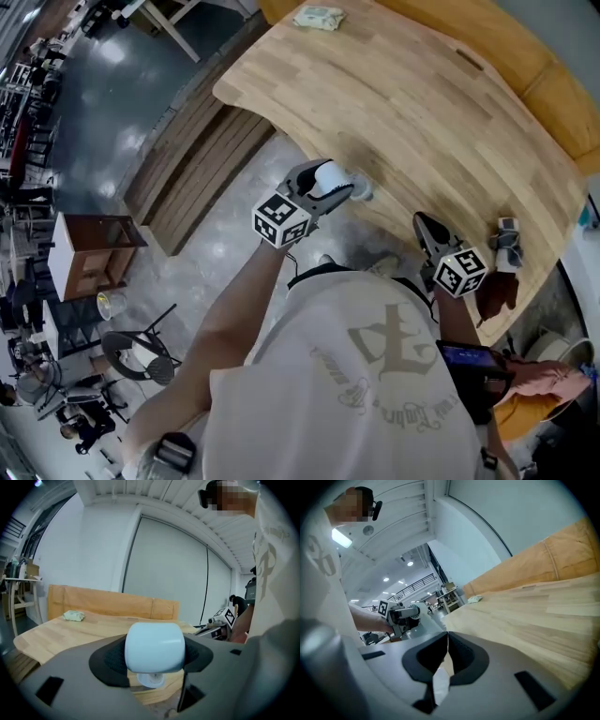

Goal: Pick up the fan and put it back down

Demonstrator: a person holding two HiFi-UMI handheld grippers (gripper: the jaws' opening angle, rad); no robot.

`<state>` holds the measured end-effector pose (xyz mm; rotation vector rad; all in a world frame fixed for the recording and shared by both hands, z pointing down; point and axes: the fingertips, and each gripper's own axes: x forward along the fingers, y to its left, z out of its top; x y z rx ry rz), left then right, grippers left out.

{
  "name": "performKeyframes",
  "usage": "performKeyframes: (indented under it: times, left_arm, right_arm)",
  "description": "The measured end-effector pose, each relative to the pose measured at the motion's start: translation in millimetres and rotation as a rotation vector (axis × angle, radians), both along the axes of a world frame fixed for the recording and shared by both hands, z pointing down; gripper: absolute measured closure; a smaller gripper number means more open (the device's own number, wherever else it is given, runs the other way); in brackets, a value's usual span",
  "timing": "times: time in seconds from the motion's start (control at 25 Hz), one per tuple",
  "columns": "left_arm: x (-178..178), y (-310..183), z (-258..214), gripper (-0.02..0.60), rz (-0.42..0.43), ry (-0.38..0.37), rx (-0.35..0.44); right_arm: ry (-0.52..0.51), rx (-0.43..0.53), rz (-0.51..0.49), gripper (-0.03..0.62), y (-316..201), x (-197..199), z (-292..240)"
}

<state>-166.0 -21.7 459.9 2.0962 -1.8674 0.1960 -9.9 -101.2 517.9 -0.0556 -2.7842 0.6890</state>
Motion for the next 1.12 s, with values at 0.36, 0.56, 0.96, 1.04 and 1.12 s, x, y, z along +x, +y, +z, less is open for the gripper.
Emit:
performKeyframes:
  times: [0.36,0.56,0.96,1.04,1.12]
  left_arm:
    - [-20.7,69.8,-11.2,0.288,-0.09,0.028,0.061]
    - [-33.0,114.4,-17.4,0.288,-0.14,0.026,0.079]
    - [-52.7,179.2,-14.6,0.288,-0.205,0.043,0.113]
    - [-55.4,187.9,-14.5,0.288,-0.213,0.048,0.12]
    - [-58.4,196.1,-13.0,0.288,-0.214,0.049,0.116]
  right_arm:
    - [0.011,0.025,-0.089,0.579,51.3,-37.3,-7.5]
    - [0.002,0.036,-0.146,0.579,86.8,-59.9,-14.1]
    - [0.009,0.062,-0.207,0.579,131.9,-86.4,-18.7]
    - [0.013,0.065,-0.215,0.579,140.6,-89.0,-19.5]
    - [0.017,0.068,-0.22,0.579,149.6,-92.3,-20.6]
